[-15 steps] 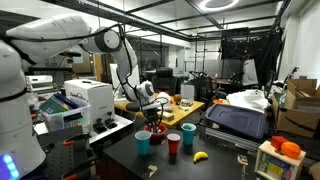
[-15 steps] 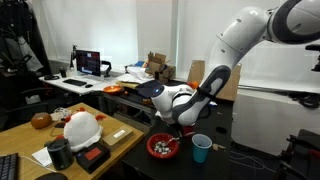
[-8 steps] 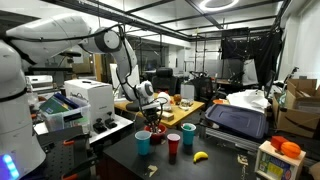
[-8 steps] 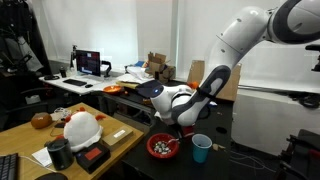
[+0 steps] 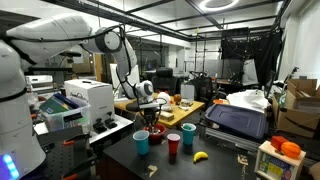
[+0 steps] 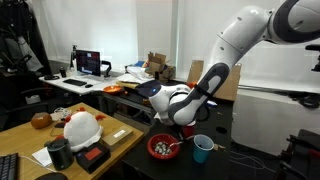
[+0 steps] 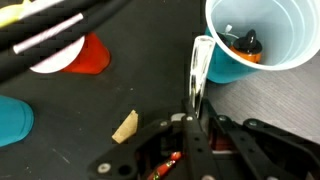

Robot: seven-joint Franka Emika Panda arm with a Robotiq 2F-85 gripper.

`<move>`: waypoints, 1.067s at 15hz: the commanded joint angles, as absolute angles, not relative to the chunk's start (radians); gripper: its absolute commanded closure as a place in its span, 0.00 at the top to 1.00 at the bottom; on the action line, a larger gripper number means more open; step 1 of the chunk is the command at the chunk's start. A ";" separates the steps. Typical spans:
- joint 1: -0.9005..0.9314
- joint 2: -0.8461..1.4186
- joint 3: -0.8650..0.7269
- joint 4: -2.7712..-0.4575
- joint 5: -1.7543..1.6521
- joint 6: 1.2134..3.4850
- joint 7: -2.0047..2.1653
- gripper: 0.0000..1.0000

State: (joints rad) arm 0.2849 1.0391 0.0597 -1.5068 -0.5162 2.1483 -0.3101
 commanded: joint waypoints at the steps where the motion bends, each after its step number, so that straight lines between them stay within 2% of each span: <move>1: 0.262 1.030 0.089 -1.480 -0.467 2.063 -0.377 0.03; 16: 0.253 1.028 0.099 -1.474 -0.442 2.136 -0.351 0.03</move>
